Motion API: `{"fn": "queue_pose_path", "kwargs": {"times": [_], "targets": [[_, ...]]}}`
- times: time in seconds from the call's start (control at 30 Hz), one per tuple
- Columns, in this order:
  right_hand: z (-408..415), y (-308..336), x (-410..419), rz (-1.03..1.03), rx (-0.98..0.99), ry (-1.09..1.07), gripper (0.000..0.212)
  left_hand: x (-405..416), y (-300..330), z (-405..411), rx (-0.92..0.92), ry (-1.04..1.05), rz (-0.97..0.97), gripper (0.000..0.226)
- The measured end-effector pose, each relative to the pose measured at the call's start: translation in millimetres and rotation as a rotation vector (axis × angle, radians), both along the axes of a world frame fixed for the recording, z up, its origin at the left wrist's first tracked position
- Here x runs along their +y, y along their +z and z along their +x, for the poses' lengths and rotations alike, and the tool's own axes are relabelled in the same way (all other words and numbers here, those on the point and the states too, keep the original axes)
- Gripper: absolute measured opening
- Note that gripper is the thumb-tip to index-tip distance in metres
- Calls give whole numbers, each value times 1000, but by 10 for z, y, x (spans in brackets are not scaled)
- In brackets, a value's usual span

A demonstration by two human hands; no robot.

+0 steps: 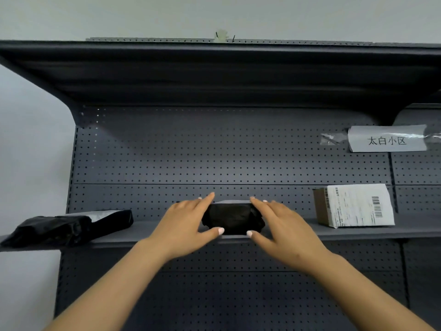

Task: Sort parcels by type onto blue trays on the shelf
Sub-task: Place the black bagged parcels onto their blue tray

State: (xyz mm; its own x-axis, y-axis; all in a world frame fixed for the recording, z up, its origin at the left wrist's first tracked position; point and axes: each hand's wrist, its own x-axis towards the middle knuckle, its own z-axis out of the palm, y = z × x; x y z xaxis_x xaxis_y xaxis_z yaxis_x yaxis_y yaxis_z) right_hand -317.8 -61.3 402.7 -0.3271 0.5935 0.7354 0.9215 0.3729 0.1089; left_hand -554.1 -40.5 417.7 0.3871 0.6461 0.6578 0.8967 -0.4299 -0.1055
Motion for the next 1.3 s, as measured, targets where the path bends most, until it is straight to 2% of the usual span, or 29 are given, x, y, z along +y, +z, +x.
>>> {"fn": "queue_pose_path", "kwargs": {"times": [0.17, 0.27, 0.4, 0.6, 0.93, 1.1, 1.3], "targets": [[-46, 77, 109, -46, 14, 16, 74, 116, 32, 86, -26, -69, -47, 84], [-89, 73, 137, -37, 43, 55, 65, 181, 19, 114, -83, -118, -48, 78], [-118, 27, 175, -83, 145, 112, 59, 215, -53, 177, -249, -220, -133, 63], [-141, -16, 152, -60, 211, 162, 53, 157, -178, 243, -440, -296, -80, 59], [-230, -141, -303, 106, 274, 322, 57, -371, -280, 127, -488, -303, 140, 61], [-278, -432, -630, 205, 300, 413, 56, -794, -533, 1, -483, -319, 215, 60], [-433, -760, -1004, 211, 387, 508, 56, -1289, -852, -136, -474, -286, 299, 59]]}}
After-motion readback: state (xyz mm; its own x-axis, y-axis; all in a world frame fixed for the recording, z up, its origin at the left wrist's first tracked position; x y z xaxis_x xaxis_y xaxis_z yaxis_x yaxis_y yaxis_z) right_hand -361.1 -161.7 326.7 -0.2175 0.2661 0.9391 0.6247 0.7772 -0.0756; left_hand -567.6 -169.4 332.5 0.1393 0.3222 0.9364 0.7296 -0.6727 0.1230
